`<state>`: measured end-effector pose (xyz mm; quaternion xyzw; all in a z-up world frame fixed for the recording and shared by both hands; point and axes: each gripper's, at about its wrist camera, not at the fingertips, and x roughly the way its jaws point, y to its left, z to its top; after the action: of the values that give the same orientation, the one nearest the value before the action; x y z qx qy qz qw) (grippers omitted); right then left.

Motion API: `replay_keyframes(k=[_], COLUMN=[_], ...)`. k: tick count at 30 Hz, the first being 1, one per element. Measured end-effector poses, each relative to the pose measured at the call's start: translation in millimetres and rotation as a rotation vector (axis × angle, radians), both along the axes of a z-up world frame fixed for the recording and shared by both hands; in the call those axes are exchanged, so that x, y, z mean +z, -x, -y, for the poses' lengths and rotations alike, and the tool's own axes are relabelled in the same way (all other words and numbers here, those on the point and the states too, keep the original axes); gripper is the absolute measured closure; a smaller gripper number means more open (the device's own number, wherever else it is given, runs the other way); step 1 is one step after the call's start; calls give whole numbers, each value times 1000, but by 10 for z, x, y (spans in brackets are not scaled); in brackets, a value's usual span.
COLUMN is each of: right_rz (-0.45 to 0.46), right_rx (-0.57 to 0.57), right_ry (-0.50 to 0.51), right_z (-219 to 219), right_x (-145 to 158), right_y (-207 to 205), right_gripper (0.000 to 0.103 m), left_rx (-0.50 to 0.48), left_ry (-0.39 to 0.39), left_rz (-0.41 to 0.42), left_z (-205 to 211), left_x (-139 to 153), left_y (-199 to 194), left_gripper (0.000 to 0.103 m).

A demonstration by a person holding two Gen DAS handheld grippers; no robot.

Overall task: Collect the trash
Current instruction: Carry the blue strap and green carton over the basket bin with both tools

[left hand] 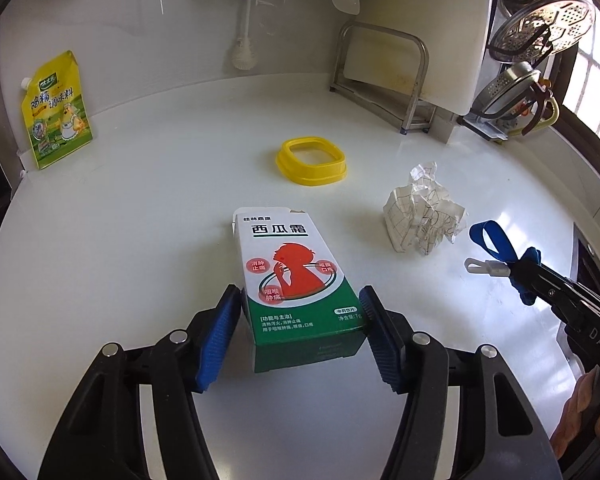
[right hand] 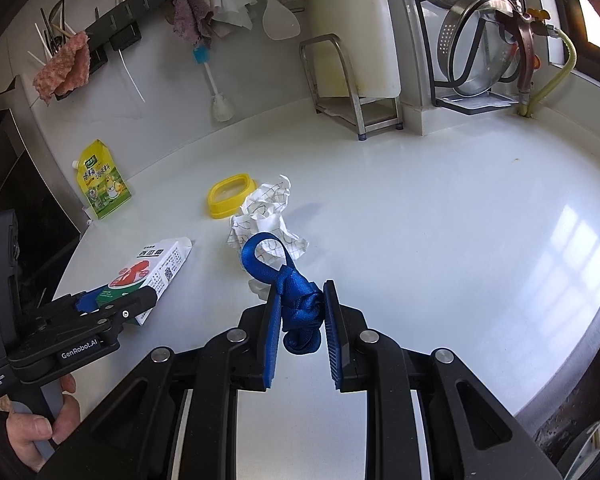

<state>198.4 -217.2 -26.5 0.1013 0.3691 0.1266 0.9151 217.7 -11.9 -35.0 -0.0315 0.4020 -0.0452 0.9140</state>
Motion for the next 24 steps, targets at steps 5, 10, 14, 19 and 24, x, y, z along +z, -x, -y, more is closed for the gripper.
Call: replay_keyframes(k=[5,10,14,19,24], right_rz=[17,9,2,4,8], right_rx=[-26,-56,-81,-102,-113], right_ry=[-2,-32,-54,-56,-55], right_z=[9,43,70,39,-26], right_x=[59,27,0,9,17], right_y=[257,517,733,1018,1249], right_gripper=[83,83,83,83,83], left_rx=[-24,-52,-69,-96,-115], left_ry=[26,28,43,61,68], left_rz=[25,51,64,72,83], left_z=[-16,-22,-34,-27,-26], left_x=[96,166,212,245,265], left_y=[212,434,609,854,1070], left_gripper=[44,44,45,45,45])
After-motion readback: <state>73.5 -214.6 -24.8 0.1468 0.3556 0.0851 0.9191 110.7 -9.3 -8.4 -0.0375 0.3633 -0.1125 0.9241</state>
